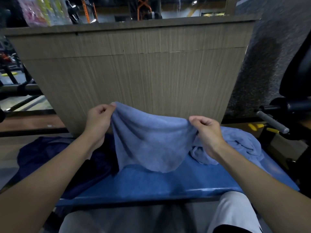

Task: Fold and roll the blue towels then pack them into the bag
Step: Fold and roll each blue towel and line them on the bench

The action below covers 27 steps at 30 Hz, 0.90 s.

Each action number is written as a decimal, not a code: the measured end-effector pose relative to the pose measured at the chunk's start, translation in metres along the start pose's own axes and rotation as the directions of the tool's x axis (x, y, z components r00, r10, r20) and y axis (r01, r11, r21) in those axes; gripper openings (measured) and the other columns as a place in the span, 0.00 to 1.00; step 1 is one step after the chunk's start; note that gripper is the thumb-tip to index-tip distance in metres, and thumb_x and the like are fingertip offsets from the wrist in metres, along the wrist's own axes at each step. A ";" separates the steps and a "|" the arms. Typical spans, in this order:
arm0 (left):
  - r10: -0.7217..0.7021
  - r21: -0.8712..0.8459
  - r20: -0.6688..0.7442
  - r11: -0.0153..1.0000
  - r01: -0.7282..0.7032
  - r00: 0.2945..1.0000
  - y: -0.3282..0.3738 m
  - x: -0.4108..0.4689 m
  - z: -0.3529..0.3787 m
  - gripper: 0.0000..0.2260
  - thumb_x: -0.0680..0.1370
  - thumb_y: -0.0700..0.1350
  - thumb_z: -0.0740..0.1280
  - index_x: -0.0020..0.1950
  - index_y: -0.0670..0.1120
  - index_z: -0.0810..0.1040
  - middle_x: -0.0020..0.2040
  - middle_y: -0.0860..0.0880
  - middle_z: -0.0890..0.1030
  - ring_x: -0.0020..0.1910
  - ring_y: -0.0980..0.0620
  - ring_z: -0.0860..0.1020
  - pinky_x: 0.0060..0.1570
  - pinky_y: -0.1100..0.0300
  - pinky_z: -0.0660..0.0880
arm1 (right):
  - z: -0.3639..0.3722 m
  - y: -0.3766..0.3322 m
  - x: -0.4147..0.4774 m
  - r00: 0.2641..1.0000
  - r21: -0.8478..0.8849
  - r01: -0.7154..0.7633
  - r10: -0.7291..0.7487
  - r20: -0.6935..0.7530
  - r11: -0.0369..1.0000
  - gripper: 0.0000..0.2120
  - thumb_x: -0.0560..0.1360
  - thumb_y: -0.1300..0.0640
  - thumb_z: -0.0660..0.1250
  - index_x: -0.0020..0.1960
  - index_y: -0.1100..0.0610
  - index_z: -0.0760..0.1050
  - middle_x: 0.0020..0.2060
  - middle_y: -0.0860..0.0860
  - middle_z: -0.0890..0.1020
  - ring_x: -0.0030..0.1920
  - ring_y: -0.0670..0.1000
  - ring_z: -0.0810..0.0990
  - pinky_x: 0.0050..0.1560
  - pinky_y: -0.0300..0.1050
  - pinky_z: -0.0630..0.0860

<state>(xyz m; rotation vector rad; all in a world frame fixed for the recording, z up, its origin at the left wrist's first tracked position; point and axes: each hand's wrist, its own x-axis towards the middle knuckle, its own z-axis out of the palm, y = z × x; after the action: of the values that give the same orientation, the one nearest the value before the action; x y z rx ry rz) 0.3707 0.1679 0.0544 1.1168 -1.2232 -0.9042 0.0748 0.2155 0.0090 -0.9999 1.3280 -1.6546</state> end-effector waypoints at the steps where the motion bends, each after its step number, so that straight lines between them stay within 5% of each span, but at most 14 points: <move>1: 0.013 -0.002 -0.006 1.000 -0.013 1.000 0.001 0.000 0.001 0.16 0.79 0.48 0.67 0.49 0.34 0.77 0.43 0.44 0.75 0.43 0.48 0.72 0.45 0.51 0.70 | 0.000 -0.001 0.002 0.999 -0.001 0.023 -0.023 -0.030 1.000 0.06 0.77 0.60 0.68 0.42 0.56 0.81 0.35 0.48 0.80 0.39 0.44 0.76 0.44 0.40 0.73; 8: 0.036 0.001 -0.004 0.999 -0.036 0.999 0.005 0.006 0.006 0.08 0.79 0.42 0.66 0.41 0.44 0.79 0.49 0.51 0.84 0.48 0.54 0.80 0.47 0.57 0.75 | -0.011 0.001 0.016 0.999 0.023 -0.029 0.030 -0.038 0.999 0.10 0.76 0.67 0.67 0.51 0.53 0.81 0.41 0.52 0.81 0.42 0.49 0.76 0.43 0.41 0.74; 12: 0.063 -0.005 -0.036 0.998 -0.063 0.997 0.005 0.008 0.007 0.06 0.79 0.40 0.67 0.43 0.41 0.80 0.54 0.51 0.84 0.49 0.55 0.80 0.47 0.59 0.75 | -0.013 -0.002 0.017 0.996 0.098 -0.081 0.083 -0.022 0.992 0.16 0.72 0.74 0.65 0.52 0.55 0.80 0.33 0.52 0.77 0.33 0.50 0.71 0.37 0.45 0.68; 15: 0.087 -0.005 -0.065 0.996 -0.087 0.994 0.005 0.010 0.008 0.05 0.79 0.39 0.67 0.47 0.38 0.80 0.55 0.49 0.83 0.48 0.57 0.80 0.46 0.63 0.75 | -0.015 -0.007 0.018 0.997 0.085 -0.068 0.070 -0.017 0.994 0.16 0.72 0.74 0.65 0.50 0.56 0.80 0.36 0.56 0.78 0.37 0.54 0.74 0.41 0.49 0.73; 18: 0.104 -0.002 -0.073 0.994 -0.105 0.992 0.002 0.015 0.006 0.03 0.78 0.39 0.68 0.48 0.39 0.80 0.53 0.48 0.84 0.41 0.62 0.80 0.39 0.69 0.74 | -0.017 -0.015 0.017 1.000 -0.003 -0.007 0.007 -0.007 1.000 0.12 0.74 0.71 0.66 0.50 0.58 0.79 0.40 0.55 0.81 0.41 0.52 0.79 0.47 0.46 0.78; 22: 0.137 0.005 -0.089 0.990 -0.138 0.986 0.002 0.018 0.004 0.06 0.78 0.38 0.69 0.53 0.39 0.81 0.52 0.51 0.83 0.47 0.60 0.81 0.44 0.70 0.75 | -0.019 -0.019 0.019 0.987 -0.207 0.158 -0.155 0.031 0.965 0.11 0.75 0.71 0.66 0.54 0.60 0.78 0.39 0.51 0.80 0.38 0.44 0.78 0.35 0.30 0.76; 27: 0.151 0.030 -0.070 0.988 -0.149 0.986 0.007 0.015 0.005 0.03 0.78 0.39 0.69 0.46 0.45 0.81 0.41 0.51 0.82 0.38 0.63 0.79 0.40 0.69 0.75 | -0.025 -0.020 0.031 0.967 -0.372 0.240 -0.255 0.009 0.897 0.07 0.75 0.68 0.66 0.51 0.60 0.79 0.40 0.55 0.81 0.40 0.48 0.78 0.37 0.34 0.76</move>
<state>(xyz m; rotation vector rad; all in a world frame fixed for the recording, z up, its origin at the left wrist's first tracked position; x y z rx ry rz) 0.3678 0.1544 0.0647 1.0532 -1.2442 -0.7302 0.0384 0.1993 0.0280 -1.4147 1.6365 -1.6453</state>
